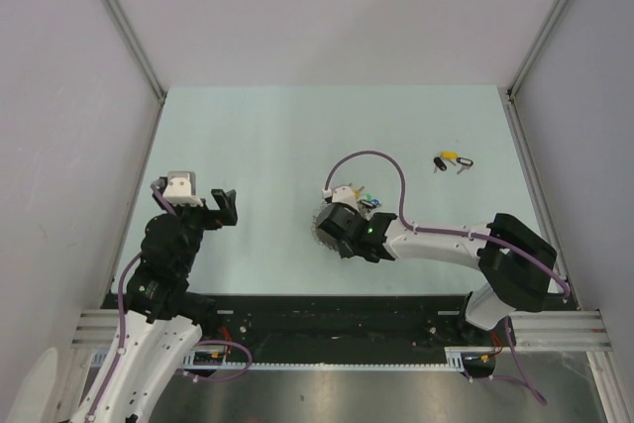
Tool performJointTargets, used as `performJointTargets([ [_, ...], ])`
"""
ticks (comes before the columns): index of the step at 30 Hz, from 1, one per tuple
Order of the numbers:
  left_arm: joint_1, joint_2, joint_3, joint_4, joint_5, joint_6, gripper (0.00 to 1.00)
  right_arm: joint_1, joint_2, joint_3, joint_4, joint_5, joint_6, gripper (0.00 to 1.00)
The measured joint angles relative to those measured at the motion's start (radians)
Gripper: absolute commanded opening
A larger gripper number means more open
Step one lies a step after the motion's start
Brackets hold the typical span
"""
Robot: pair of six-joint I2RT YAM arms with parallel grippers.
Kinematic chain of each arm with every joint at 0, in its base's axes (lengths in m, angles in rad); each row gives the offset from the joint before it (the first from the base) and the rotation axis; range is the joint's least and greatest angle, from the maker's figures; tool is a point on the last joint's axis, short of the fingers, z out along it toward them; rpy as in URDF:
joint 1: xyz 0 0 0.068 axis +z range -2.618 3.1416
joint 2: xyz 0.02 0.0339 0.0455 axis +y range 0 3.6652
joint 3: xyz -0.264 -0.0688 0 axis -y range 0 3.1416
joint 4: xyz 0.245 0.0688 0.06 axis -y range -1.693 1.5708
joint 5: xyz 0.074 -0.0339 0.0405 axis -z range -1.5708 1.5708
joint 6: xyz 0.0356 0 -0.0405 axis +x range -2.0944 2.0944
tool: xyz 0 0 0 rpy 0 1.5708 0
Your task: Put the keys on the keyring
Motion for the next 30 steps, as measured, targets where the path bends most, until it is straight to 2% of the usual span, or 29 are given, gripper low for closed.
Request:
performJointTargets([
  [21, -0.007, 0.013, 0.000, 0.001, 0.000, 0.001, 1.00, -0.012, 0.018, -0.026, -0.039, 0.061, 0.029, 0.29],
  [30, -0.007, 0.019, 0.000, 0.002, 0.000, 0.001, 1.00, -0.013, -0.042, -0.033, 0.053, -0.020, 0.022, 0.29],
])
